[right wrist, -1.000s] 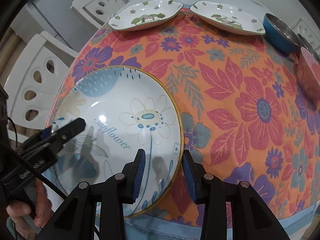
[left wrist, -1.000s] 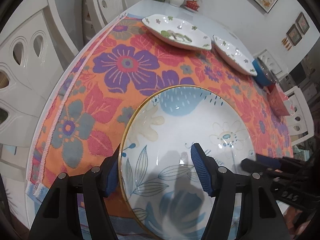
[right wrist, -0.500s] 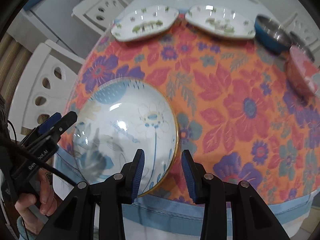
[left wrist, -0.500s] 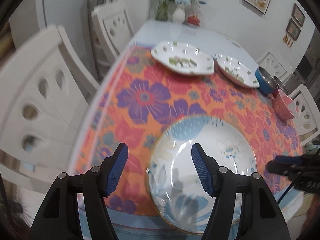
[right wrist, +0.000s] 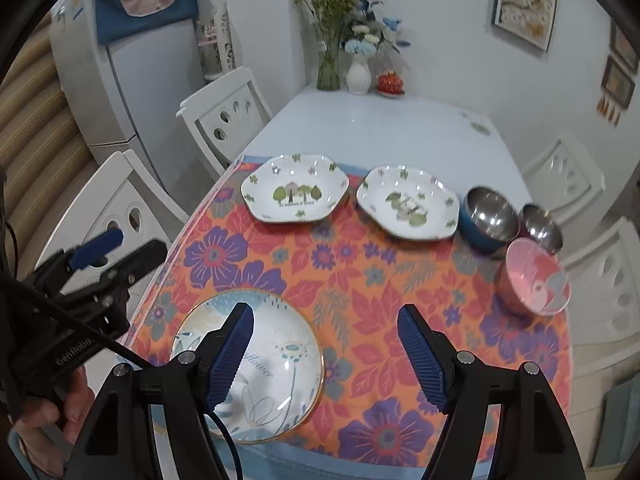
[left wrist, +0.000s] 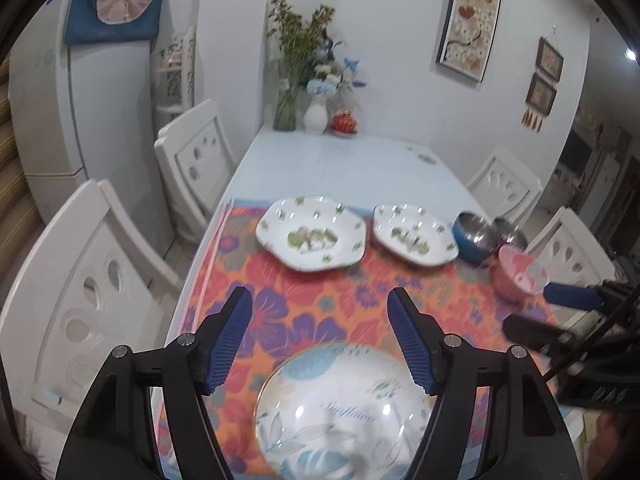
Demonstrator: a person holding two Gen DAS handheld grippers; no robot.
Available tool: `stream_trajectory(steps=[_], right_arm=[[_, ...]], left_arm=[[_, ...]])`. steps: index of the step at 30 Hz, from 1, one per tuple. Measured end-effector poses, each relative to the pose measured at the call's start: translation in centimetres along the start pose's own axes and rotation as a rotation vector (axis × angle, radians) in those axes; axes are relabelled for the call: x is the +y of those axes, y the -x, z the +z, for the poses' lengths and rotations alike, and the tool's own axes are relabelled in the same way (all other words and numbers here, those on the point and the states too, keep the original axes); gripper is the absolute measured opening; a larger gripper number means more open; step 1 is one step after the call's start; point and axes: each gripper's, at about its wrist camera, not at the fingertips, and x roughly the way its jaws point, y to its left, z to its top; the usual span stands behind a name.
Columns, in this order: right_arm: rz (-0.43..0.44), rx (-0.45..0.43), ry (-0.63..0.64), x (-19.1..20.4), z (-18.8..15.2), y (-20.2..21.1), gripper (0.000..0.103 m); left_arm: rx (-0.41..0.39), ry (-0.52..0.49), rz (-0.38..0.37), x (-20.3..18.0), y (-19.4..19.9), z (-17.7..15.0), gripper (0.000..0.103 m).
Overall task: Organize plates and bowls
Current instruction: 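Lift the Sunflower plate toward the tablecloth edge and open the right gripper, then move both grippers to the rim of a hexagonal forest plate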
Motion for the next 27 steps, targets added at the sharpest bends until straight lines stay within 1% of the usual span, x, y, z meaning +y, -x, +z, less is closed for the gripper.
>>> stream_trajectory(steps=[4, 6, 10, 14, 17, 23, 27], right_arm=[[-0.004, 0.010, -0.007, -0.3, 0.6, -0.6, 0.073], [-0.006, 0.019, -0.009, -0.5, 0.7, -0.9, 0.073], [-0.009, 0.035, -0.014, -0.9, 1.2, -1.8, 0.073], [-0.018, 0.041, -0.015, -1.2, 2.0, -3.0, 0.073], [-0.013, 0.062, -0.028, -1.6, 2.7, -4.4, 0.073], [0.004, 0.095, -0.073, -2.3, 4.3, -7.5, 0.073], [0.019, 0.107, -0.115, -3.0, 5.5, -10.2, 0.073]], left_arm=[[-0.046, -0.029, 0.008, -0.7, 0.3, 1.4, 0.070], [-0.054, -0.041, 0.011, -1.0, -0.1, 2.0, 0.075], [-0.052, -0.041, 0.001, -1.2, -1.0, 2.7, 0.075], [-0.039, -0.049, 0.020, -1.1, -2.7, 3.5, 0.075], [-0.020, -0.041, 0.029, -0.6, -4.0, 3.9, 0.075], [0.012, 0.003, 0.055, 1.2, -7.0, 5.0, 0.075], [0.051, 0.040, 0.064, 2.9, -10.0, 5.5, 0.075]])
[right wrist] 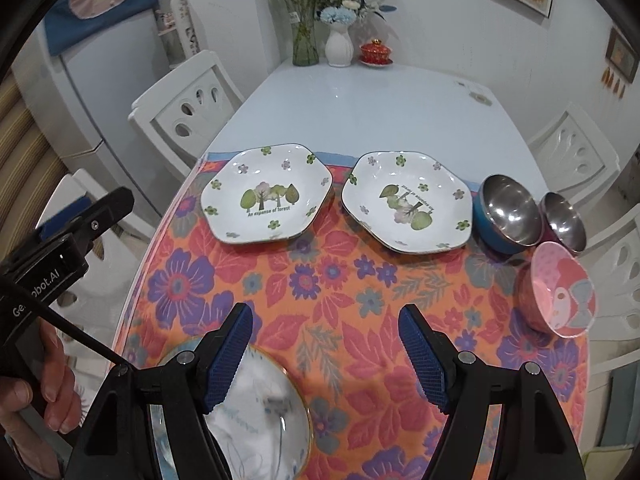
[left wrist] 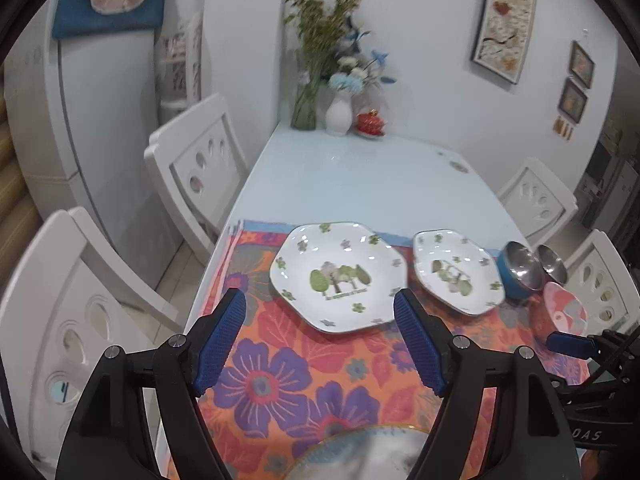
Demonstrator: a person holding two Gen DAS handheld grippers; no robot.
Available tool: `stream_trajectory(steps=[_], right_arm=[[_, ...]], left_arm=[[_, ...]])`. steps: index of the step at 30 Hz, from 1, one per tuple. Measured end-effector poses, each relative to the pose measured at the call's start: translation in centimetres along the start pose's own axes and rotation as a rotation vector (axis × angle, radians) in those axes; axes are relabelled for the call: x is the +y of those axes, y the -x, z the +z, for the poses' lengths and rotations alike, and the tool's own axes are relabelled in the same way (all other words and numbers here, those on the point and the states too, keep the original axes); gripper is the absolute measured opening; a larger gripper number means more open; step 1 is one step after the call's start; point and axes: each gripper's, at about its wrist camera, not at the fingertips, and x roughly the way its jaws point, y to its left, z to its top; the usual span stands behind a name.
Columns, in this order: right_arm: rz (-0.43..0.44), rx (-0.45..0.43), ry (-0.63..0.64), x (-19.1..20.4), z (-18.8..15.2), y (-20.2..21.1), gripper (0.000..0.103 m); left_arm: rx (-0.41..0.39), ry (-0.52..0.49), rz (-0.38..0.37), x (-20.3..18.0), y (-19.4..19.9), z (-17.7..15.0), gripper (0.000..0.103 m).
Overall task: Organize plates and bowls
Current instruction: 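Move both grippers to the rim of a hexagonal forest plate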
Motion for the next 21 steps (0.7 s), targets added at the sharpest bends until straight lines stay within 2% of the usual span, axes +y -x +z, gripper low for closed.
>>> stream_trajectory(steps=[2, 5, 12, 16, 21], right_arm=[[0.024, -0.017, -0.039, -0.4, 0.7, -1.0, 0.073], [0.086, -0.093, -0.128, -1.6, 1.7, -2.6, 0.073], [0.136, -0.004, -0.182, -2.1, 4.2, -9.2, 0.073], [0.172, 0.041, -0.182, -1.9, 5.0, -12.8, 0.069], [0.162, 0.079, -0.184, -1.5, 6.0, -16.1, 0.067]], left_arm=[[0.025, 0.010, -0.014, 0.6, -1.7, 0.3, 0.075], [0.077, 0.015, -0.044, 1.4, -5.0, 0.5, 0.075], [0.181, 0.100, -0.118, 3.9, -12.4, 0.8, 0.075], [0.222, 0.136, -0.132, 5.0, -15.7, 1.0, 0.075], [0.258, 0.136, -0.131, 5.5, -18.9, 1.3, 0.073]])
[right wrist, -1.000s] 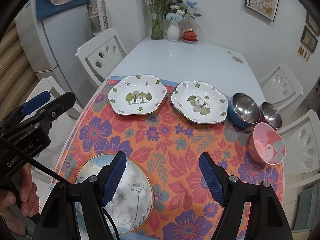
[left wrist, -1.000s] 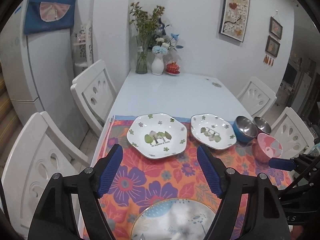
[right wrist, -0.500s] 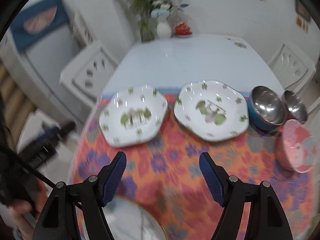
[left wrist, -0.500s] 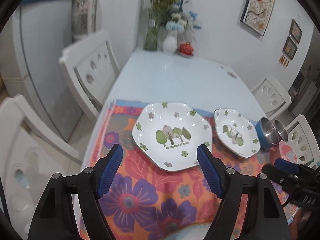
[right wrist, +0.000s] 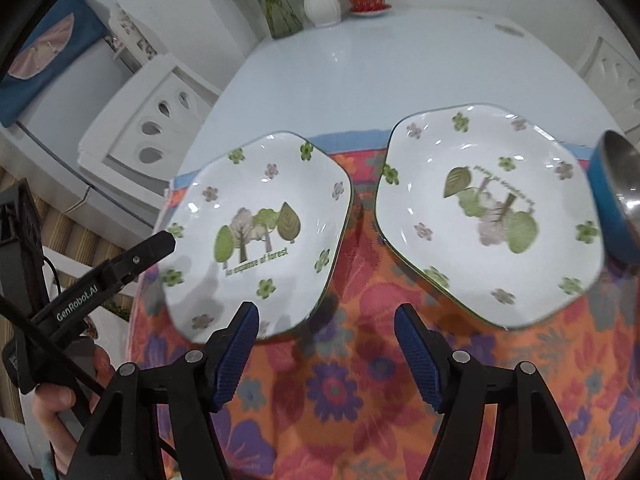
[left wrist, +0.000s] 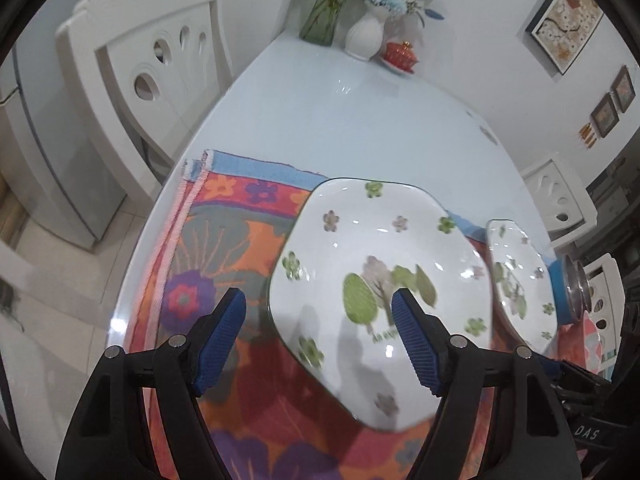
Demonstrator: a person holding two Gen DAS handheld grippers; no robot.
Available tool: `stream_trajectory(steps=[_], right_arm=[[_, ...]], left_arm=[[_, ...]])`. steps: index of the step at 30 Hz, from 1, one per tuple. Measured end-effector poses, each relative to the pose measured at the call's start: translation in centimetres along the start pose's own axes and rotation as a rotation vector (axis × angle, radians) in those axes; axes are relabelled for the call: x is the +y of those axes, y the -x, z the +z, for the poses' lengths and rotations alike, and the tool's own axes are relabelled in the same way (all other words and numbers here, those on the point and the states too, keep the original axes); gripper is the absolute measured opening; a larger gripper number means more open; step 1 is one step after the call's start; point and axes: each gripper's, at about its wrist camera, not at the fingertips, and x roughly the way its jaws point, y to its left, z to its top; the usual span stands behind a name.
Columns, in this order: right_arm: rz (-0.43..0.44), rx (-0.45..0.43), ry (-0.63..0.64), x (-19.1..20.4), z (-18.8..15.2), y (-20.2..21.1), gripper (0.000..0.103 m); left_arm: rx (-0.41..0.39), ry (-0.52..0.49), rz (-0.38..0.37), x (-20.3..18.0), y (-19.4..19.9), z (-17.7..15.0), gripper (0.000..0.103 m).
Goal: Organize plates and bowls
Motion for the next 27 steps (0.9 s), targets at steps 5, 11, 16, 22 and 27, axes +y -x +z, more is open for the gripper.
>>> stream_trajectory(steps=[5, 11, 16, 22, 27], right_arm=[[-0.007, 0.027, 0.011, 0.1, 0.8, -2.5, 0.057], [-0.009, 0.025, 0.048, 0.5, 1.2, -3.8, 0.048], [0.000, 0.014, 0.095, 1.6, 1.4, -4.1, 0.035], [-0.033, 0.002, 0.147, 2.7, 0.7, -4.1, 0.035], [0.003, 0.015, 0.137, 2.8, 0.1, -3.7, 0.035]], left_arm=[[0.025, 0.004, -0.003, 0.5, -1.9, 0.2, 0.070], [0.048, -0.032, -0.016, 0.0, -3.1, -0.2, 0.048], [0.036, -0.027, -0.007, 0.6, -2.9, -0.3, 0.031], [0.053, -0.018, -0.028, 0.9, -2.1, -0.9, 0.029], [0.060, -0.035, -0.011, 0.7, -2.0, -1.2, 0.029]])
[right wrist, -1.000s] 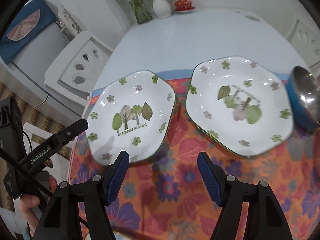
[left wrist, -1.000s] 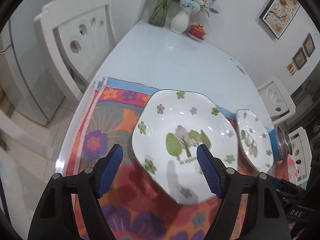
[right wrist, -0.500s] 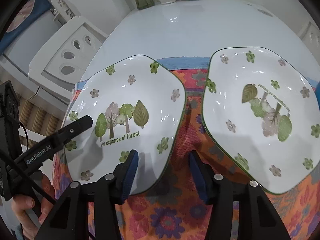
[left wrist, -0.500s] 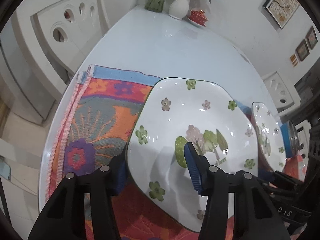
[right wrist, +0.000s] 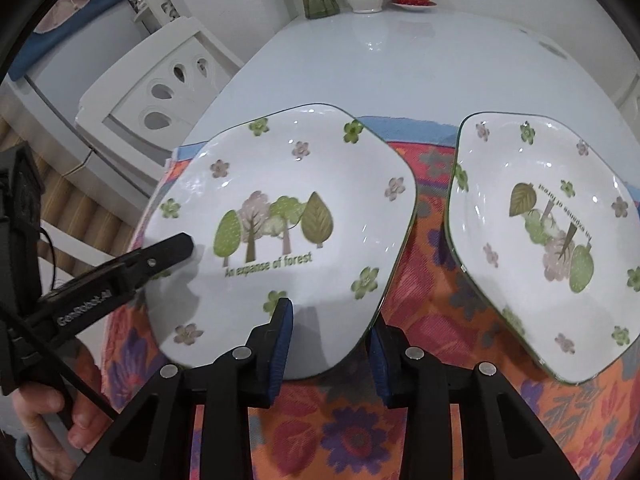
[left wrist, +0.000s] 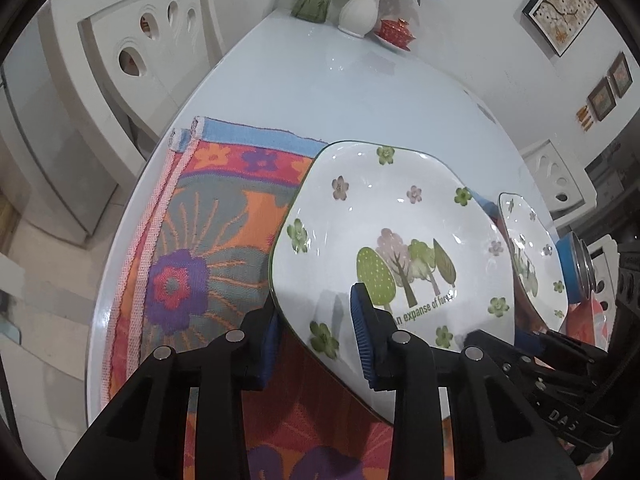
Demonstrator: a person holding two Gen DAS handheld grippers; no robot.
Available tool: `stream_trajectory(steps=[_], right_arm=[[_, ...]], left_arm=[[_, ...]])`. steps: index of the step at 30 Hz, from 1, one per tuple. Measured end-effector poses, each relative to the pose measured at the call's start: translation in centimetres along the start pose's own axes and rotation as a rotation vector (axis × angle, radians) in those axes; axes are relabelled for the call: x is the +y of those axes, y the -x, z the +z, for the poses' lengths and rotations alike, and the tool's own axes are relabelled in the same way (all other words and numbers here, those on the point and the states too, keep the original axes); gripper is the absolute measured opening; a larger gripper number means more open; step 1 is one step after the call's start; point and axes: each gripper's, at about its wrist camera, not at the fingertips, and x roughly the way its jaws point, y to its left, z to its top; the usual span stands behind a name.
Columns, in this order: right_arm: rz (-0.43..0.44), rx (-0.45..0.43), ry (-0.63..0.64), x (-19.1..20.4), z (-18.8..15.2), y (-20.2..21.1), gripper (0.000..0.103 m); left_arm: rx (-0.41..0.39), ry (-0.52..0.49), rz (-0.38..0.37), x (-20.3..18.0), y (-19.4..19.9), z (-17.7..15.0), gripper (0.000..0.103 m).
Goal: Organize plates and bowls
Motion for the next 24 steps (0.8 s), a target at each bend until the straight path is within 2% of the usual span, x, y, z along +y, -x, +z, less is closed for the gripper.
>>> stream_trajectory(steps=[3, 6, 9, 12, 16, 18, 19, 24], right_arm=[[0.008, -0.006, -0.025, -0.8, -0.2, 0.0, 0.035], [-0.004, -0.006, -0.027, -1.1, 0.4, -0.2, 0.035], [-0.004, -0.004, -0.027, -1.4, 1.2, -0.8, 0.035], [-0.013, -0.019, -0.004, -1.0, 1.8, -1.2, 0.035], [-0.012, -0.037, 0.027, -0.7, 2.0, -1.2, 0.036], [-0.009, -0.047, 0.052, -0.7, 1.9, -1.1, 0.036], [-0.009, -0.056, 0.072, -0.7, 1.7, -0.8, 0.036], [-0.010, -0.069, 0.145, -0.5, 0.5, 1.2, 0.036]], left_arm=[[0.005, -0.040, 0.049, -0.2, -0.6, 1.3, 0.031], [0.028, -0.081, 0.042, -0.2, -2.0, 3.0, 0.032], [0.028, -0.089, 0.021, -0.3, -3.0, 4.0, 0.044], [0.021, -0.165, 0.073, -1.6, -3.5, 4.5, 0.046], [-0.020, -0.259, 0.111, -3.0, -3.5, 3.9, 0.045], [-0.034, -0.267, 0.130, -3.0, -3.0, 3.6, 0.035], [-0.037, -0.272, 0.135, -3.0, -2.6, 3.4, 0.033], [-0.038, -0.330, 0.155, -3.5, -0.5, 0.7, 0.033]])
